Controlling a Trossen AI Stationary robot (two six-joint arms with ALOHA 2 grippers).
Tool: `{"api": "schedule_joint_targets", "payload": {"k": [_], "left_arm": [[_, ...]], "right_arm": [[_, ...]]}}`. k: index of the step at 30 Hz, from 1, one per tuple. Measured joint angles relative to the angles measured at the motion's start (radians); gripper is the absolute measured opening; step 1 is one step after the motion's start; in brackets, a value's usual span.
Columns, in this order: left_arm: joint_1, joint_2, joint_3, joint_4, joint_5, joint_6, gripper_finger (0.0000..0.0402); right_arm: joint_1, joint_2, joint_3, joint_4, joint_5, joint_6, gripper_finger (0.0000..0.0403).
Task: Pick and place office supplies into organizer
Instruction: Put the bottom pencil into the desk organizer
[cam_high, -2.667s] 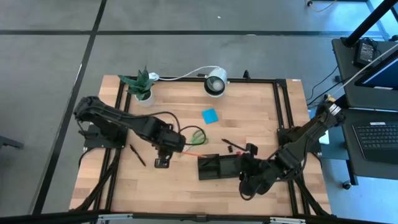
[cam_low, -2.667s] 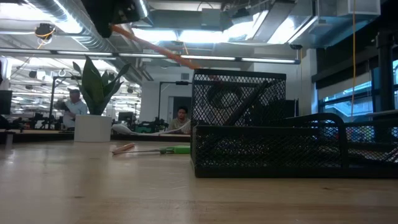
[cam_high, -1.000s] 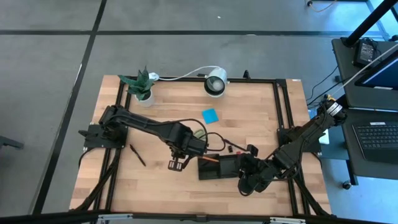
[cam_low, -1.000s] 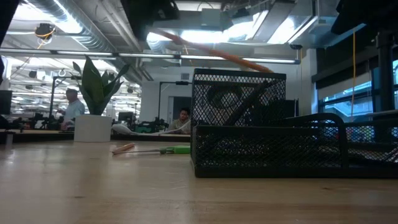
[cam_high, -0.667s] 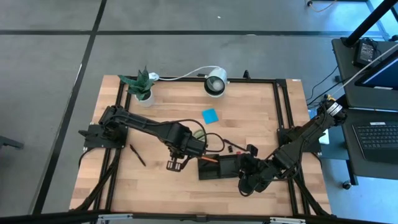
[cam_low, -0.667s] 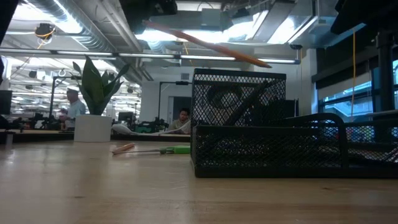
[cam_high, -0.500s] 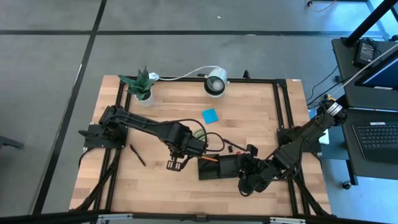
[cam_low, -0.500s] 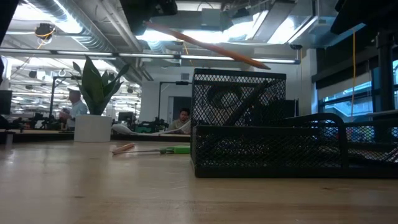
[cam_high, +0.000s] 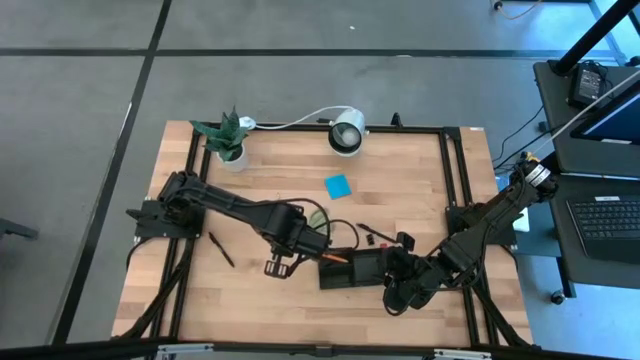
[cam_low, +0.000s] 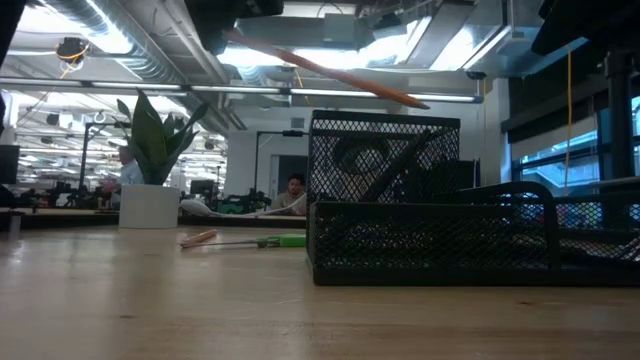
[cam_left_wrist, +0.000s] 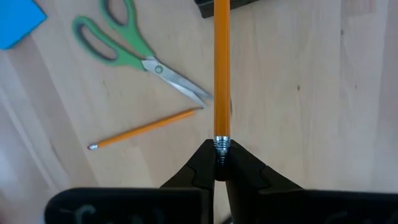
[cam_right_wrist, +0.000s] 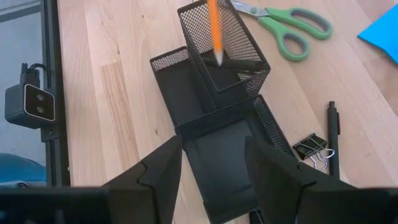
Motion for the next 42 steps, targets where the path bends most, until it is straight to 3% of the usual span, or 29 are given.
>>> {"api": "schedule_joint_targets", "payload": {"k": [19,30,42], "left_arm": [[-0.011,0.084,0.002,-0.052,-0.021,0.046,0.0013],[-0.011,0.088,0.128,-0.052,-0.047,0.063,0.0013],[-0.011,0.162,0.135,-0.051,-0.034,0.117,0.0013]], "right_arm": [[-0.033,0.000,0.001,-0.011,0.001,-0.029,0.0177],[-0.033,0.001,0.001,-0.014,0.001,-0.049,0.0177],[-0.033,0.001,0.001,-0.015,0.001,-0.049,0.0177]]}}
